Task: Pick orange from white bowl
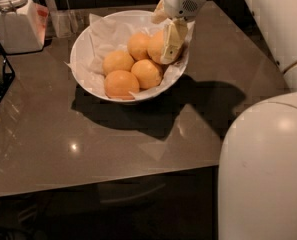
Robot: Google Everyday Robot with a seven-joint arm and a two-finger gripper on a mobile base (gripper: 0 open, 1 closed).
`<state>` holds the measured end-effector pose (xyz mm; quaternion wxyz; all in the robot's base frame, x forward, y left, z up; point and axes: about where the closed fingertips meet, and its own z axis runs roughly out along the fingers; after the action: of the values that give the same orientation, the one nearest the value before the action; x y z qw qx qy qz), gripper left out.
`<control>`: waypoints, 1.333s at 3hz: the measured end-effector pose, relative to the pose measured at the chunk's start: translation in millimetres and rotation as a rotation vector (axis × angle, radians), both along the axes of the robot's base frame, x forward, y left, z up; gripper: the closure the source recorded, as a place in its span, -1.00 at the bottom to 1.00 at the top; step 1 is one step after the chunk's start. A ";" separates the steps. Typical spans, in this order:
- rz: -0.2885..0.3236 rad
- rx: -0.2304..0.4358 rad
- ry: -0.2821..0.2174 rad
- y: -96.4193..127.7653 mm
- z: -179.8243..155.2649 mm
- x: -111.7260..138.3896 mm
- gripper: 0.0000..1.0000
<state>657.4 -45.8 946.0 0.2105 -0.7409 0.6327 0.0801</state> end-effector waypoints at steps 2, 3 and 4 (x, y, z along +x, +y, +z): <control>-0.040 0.043 0.069 -9.3 -19.9 -2.1 -0.62; -0.055 0.058 0.092 -14.0 -26.3 -4.3 -0.32; -0.061 0.067 0.106 -16.2 -30.1 -6.4 0.10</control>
Offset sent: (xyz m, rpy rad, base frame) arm -0.0227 -0.0273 -0.0289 0.0346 0.1571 -0.0503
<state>650.9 -62.1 915.8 0.2036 -0.7086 0.6623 0.1338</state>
